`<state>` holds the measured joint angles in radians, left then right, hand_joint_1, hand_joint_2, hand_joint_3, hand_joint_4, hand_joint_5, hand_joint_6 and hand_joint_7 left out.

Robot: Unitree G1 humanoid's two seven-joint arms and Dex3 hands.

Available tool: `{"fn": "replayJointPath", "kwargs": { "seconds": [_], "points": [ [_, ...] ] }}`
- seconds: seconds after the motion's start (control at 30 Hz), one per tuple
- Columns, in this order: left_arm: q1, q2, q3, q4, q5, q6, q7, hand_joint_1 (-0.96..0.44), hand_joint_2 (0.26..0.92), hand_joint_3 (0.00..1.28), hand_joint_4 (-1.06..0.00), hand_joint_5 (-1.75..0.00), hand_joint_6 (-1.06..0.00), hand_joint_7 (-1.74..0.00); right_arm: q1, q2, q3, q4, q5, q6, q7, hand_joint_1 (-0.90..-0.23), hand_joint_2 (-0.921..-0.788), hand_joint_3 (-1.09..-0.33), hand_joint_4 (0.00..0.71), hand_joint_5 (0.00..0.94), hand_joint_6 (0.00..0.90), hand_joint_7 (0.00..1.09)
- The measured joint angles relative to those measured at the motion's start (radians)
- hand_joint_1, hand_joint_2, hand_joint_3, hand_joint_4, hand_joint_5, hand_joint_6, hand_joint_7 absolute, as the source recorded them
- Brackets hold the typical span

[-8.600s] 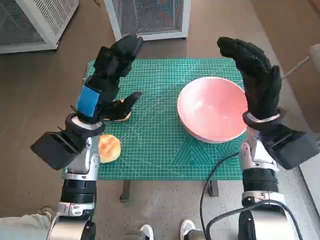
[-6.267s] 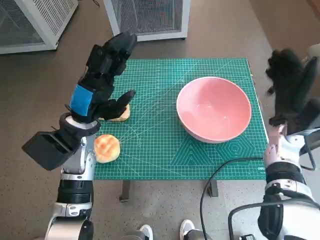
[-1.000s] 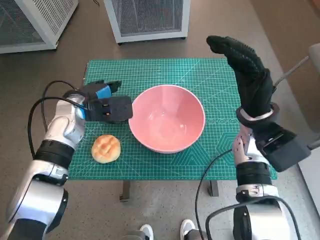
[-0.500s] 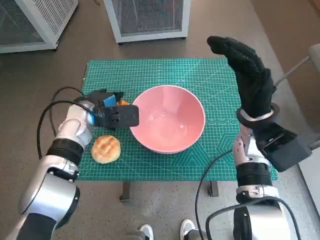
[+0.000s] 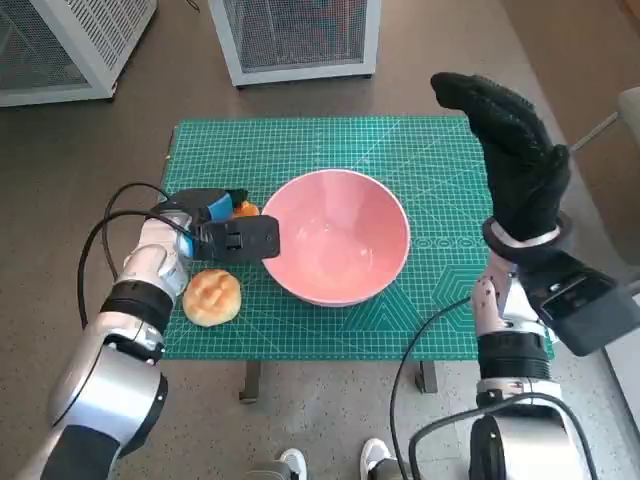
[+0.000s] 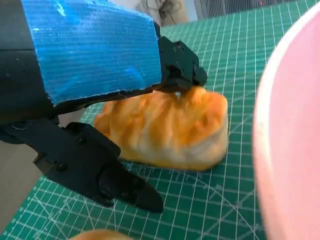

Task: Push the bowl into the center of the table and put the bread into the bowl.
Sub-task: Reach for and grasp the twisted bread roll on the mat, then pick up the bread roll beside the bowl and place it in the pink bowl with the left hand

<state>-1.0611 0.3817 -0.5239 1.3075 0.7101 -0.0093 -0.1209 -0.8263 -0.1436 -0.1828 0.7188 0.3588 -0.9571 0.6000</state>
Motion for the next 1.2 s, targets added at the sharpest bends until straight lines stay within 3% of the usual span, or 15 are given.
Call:
{"fn": "replayJointPath", "kwargs": {
  "seconds": [0.03, 0.13, 0.4, 0.7, 0.97, 1.2],
  "points": [
    [0.0, 0.001, -0.002, 0.001, 0.001, -0.003, 0.004, 0.08, 0.907, 0.08, -0.67, -1.09, -0.63, -0.76, 0.003, 0.0, 0.0, -0.006, 0.002, 0.004, 0.004, -0.606, -0.921, -0.629, 0.234, 0.011, 0.029, 0.6],
    [-0.001, 0.006, -0.01, 0.002, 0.004, -0.012, 0.01, 0.03, 0.916, 0.07, -0.69, -1.19, -0.62, -0.97, 0.013, 0.0, 0.0, -0.025, 0.017, 0.016, 0.015, -0.61, -0.921, -0.62, 0.235, 0.011, 0.035, 0.6],
    [-0.02, 0.031, -0.008, -0.008, 0.002, -0.031, 0.01, 0.0, 0.919, 0.08, -0.66, -1.31, -0.66, -1.0, 0.029, 0.0, 0.002, -0.059, 0.032, 0.028, 0.024, -0.607, -0.921, -0.613, 0.236, 0.009, 0.047, 0.59],
    [-0.048, 0.104, 0.074, -0.139, -0.049, -0.046, 0.064, 0.0, 0.915, 0.07, -0.68, -1.24, -0.65, -1.08, 0.03, 0.0, 0.004, -0.077, 0.04, 0.043, 0.043, -0.597, -0.921, -0.607, 0.23, 0.004, 0.046, 0.59],
    [-0.023, 0.159, 0.176, -0.421, -0.097, -0.034, 0.093, 0.0, 0.914, 0.05, -0.72, -1.16, -0.65, -1.11, 0.031, 0.002, 0.004, -0.084, 0.05, 0.05, 0.053, -0.596, -0.921, -0.608, 0.23, 0.003, 0.046, 0.59],
    [0.061, 0.165, 0.244, -0.701, -0.098, -0.006, 0.107, 0.0, 0.917, 0.04, -0.76, -1.09, -0.63, -1.16, 0.03, 0.002, 0.004, -0.084, 0.05, 0.049, 0.053, -0.596, -0.921, -0.609, 0.23, 0.003, 0.045, 0.59]
  ]
}}
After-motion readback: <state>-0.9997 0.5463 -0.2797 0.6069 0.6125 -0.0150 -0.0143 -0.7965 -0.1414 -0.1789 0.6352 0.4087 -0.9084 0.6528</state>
